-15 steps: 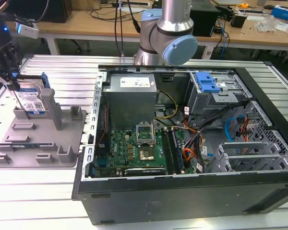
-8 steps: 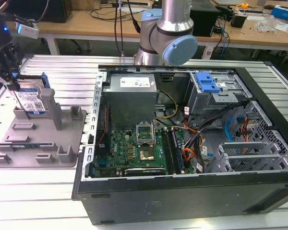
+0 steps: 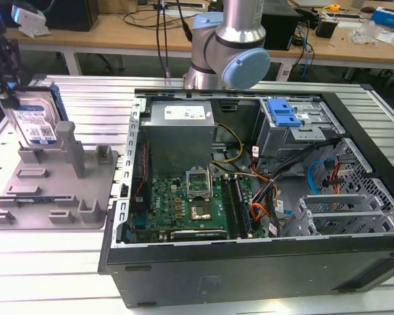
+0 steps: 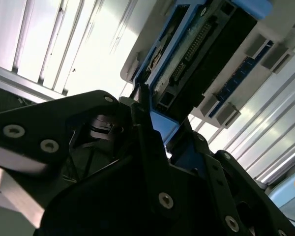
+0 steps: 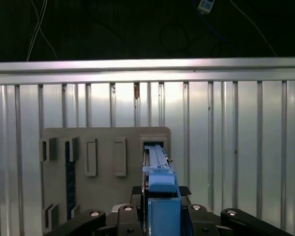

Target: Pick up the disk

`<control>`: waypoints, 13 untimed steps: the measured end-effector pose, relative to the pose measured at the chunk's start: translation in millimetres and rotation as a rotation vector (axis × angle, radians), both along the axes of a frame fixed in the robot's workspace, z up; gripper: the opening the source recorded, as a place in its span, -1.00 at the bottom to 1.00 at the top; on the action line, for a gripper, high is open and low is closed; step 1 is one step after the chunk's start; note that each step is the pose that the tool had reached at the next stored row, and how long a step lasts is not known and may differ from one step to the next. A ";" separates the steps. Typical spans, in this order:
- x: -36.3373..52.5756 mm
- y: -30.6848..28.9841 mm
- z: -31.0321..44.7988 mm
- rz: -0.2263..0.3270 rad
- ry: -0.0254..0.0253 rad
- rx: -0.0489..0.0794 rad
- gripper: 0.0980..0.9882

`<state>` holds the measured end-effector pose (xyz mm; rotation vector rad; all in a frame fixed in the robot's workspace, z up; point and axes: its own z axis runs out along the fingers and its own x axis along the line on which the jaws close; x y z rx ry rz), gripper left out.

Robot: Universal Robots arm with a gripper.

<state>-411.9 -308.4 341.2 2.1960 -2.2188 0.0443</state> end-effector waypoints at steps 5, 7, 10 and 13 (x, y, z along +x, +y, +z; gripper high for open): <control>0.0 0.0 30.1 0.000 0.0000 0.000 -0.40; 0.0 0.0 39.1 0.000 -0.0001 0.000 -0.40; 0.0 0.0 63.6 0.000 -0.0001 0.000 -0.40; 0.0 0.0 88.8 0.000 -0.0001 0.000 -0.40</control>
